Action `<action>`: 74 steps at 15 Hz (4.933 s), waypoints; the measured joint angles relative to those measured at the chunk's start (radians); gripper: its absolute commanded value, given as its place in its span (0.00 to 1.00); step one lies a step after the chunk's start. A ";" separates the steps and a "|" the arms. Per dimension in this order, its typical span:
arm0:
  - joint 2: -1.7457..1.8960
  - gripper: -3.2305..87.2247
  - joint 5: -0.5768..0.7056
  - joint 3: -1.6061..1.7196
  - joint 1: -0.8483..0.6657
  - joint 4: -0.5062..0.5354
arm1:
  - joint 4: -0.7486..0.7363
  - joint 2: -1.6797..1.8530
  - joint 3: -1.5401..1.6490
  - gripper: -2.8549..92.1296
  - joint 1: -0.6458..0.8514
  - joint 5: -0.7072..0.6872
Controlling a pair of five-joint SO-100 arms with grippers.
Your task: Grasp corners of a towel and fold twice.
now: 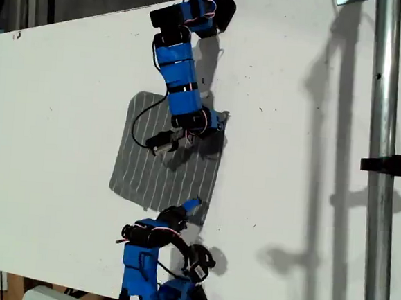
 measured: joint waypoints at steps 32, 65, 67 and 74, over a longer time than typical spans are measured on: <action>-0.127 0.15 -0.204 0.393 0.058 -0.417 | 0.049 0.044 0.000 0.03 -0.032 0.038; -0.103 0.00 0.423 -0.314 -0.446 -0.120 | 0.187 0.787 0.337 0.03 0.606 -0.368; -0.094 0.01 0.365 -0.109 -0.399 -0.207 | 0.095 0.772 0.460 0.03 0.476 -0.242; -0.267 0.07 0.288 0.055 -0.374 -0.380 | -0.195 0.598 0.703 0.03 0.416 -0.138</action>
